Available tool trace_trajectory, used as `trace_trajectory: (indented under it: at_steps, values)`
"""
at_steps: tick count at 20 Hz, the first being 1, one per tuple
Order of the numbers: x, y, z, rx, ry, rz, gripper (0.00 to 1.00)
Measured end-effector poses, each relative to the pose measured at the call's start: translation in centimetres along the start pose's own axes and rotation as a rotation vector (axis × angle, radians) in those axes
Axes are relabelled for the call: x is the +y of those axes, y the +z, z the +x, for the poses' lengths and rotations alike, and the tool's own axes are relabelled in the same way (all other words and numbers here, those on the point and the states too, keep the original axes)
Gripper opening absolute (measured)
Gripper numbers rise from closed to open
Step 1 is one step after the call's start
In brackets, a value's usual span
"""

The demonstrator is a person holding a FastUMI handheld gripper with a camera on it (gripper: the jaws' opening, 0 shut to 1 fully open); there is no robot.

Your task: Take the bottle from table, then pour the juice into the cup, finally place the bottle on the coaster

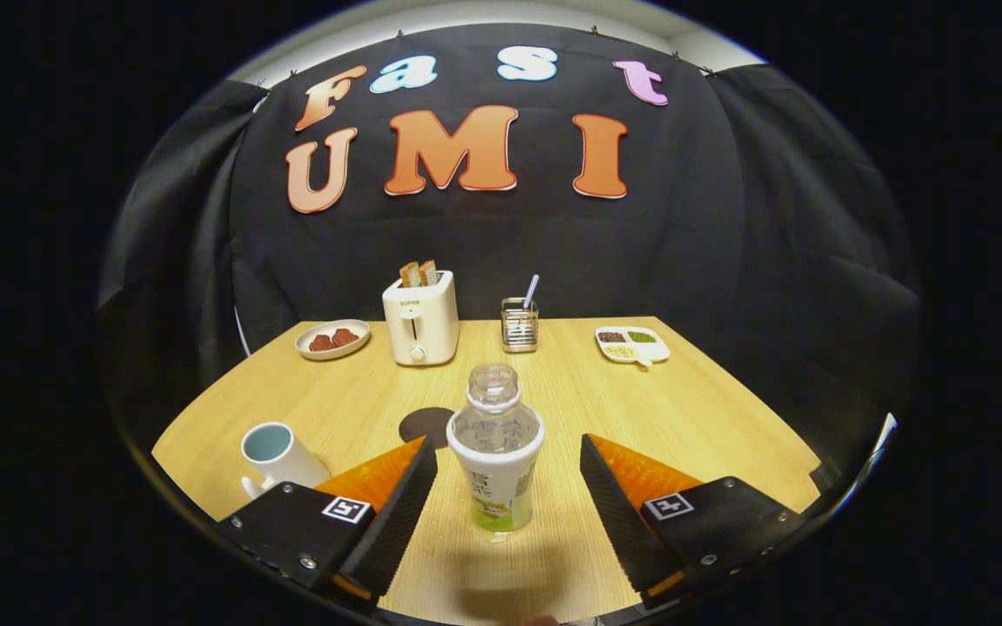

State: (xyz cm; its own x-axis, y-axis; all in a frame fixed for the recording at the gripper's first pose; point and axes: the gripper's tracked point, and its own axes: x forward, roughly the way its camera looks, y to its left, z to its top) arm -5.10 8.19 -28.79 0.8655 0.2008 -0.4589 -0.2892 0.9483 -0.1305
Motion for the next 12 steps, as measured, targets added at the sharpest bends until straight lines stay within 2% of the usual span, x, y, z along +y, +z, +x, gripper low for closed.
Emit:
trace_trajectory:
  at_steps: [12]
  values:
    - [0.6, -4.1, 4.2, 0.116, -0.006, 0.030, 0.98]
